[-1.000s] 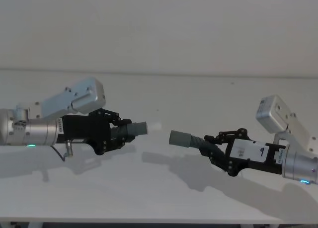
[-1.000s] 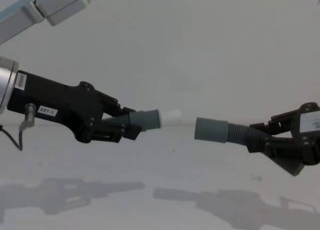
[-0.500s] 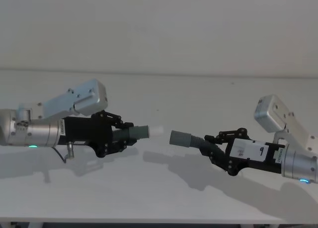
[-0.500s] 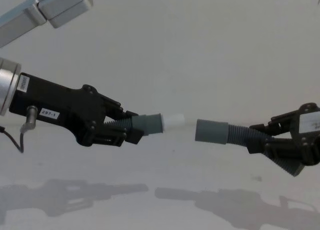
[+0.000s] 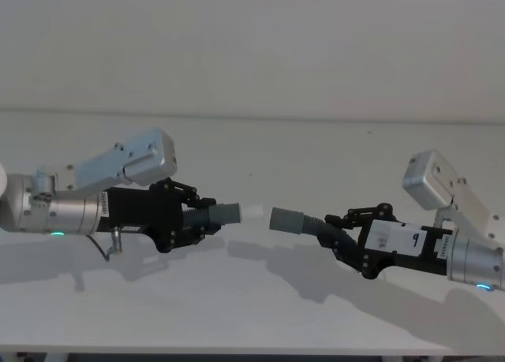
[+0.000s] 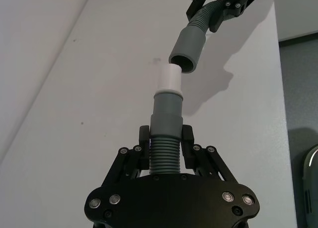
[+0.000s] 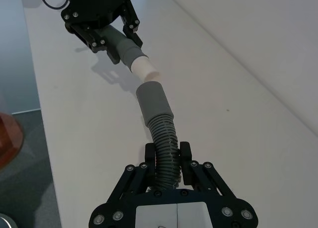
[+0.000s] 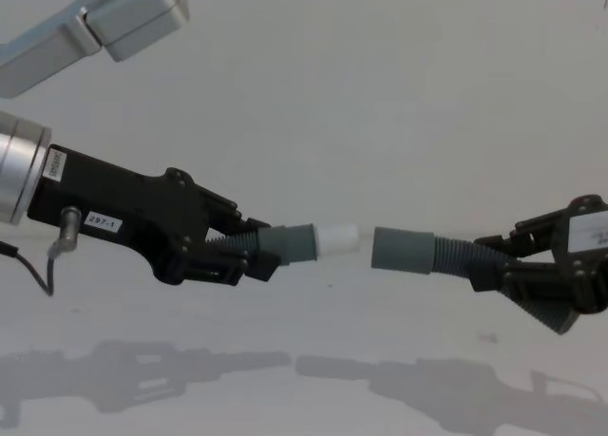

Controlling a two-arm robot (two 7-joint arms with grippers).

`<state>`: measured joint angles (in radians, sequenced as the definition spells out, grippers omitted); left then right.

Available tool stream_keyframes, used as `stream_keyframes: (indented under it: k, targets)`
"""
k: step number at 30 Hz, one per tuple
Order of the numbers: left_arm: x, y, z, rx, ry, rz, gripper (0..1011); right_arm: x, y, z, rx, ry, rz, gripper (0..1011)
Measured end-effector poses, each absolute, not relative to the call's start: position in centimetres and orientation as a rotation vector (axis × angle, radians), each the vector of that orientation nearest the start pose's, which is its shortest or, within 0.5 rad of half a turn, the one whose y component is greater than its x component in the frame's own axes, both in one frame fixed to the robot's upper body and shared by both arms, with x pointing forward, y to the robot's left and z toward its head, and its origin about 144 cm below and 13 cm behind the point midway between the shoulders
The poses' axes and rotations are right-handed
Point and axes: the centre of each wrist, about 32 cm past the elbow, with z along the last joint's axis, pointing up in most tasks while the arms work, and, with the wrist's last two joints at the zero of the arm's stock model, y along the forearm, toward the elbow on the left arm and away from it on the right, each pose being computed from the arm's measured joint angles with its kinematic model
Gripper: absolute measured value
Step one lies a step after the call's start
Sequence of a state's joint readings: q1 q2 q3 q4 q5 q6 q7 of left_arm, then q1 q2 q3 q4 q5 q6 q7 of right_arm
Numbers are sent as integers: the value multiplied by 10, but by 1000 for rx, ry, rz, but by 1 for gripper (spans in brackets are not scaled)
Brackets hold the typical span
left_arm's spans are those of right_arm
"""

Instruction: Use both hands to pick up one end of the pipe from the table, align the ends, and insert them.

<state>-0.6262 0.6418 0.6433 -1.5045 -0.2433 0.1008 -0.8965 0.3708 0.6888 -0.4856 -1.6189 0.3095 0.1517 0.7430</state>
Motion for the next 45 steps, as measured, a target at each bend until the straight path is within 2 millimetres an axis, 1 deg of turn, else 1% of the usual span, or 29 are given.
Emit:
stream_keyframes:
  k: [25, 45]
  targets:
    - [565, 259, 1288, 507, -340, 271, 364, 519, -289, 1250, -436, -202, -478, 290]
    - [567, 260, 1286, 511, -332, 268, 364, 520, -284, 1249, -461, -232, -473, 290]
